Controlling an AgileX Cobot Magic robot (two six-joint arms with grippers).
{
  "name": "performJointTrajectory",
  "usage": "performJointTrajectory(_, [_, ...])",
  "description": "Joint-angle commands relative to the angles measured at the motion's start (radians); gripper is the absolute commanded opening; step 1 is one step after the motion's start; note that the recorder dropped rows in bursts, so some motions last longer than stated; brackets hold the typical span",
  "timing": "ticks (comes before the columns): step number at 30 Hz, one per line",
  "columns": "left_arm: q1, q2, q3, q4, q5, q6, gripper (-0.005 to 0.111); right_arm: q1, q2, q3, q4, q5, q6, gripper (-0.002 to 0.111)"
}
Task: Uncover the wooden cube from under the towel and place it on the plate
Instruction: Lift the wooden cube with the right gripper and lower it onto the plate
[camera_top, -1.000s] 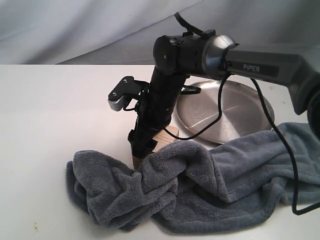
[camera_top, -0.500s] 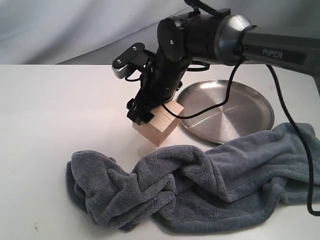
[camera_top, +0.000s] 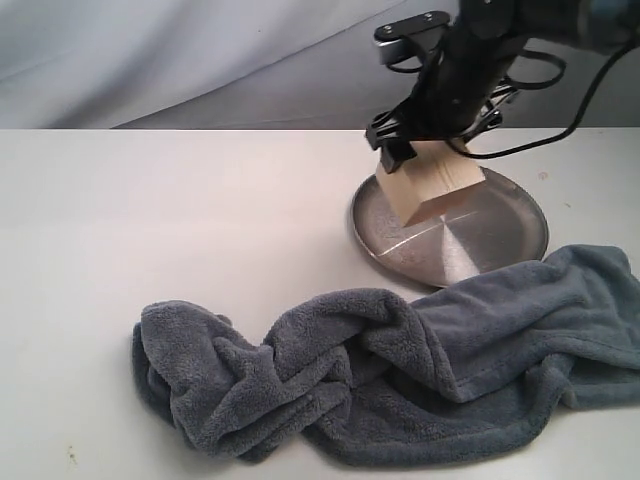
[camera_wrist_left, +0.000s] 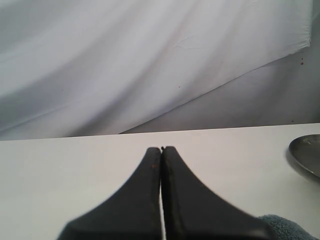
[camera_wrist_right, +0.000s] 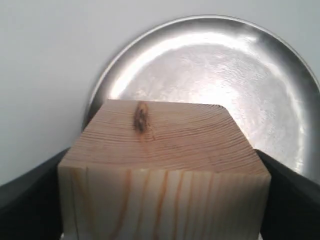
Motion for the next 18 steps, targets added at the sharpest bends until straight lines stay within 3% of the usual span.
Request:
performJointTrajectory(1, [0.002, -0.004, 0.004, -0.002, -0.011, -0.002, 0.0, -0.069, -0.009, -0.008, 0.042, 0.004, 0.008, 0.047])
performJointTrajectory(18, [0.002, -0.004, 0.004, -0.002, -0.011, -0.002, 0.0, -0.078, 0.159, -0.008, 0.037, -0.051, 0.025, 0.047])
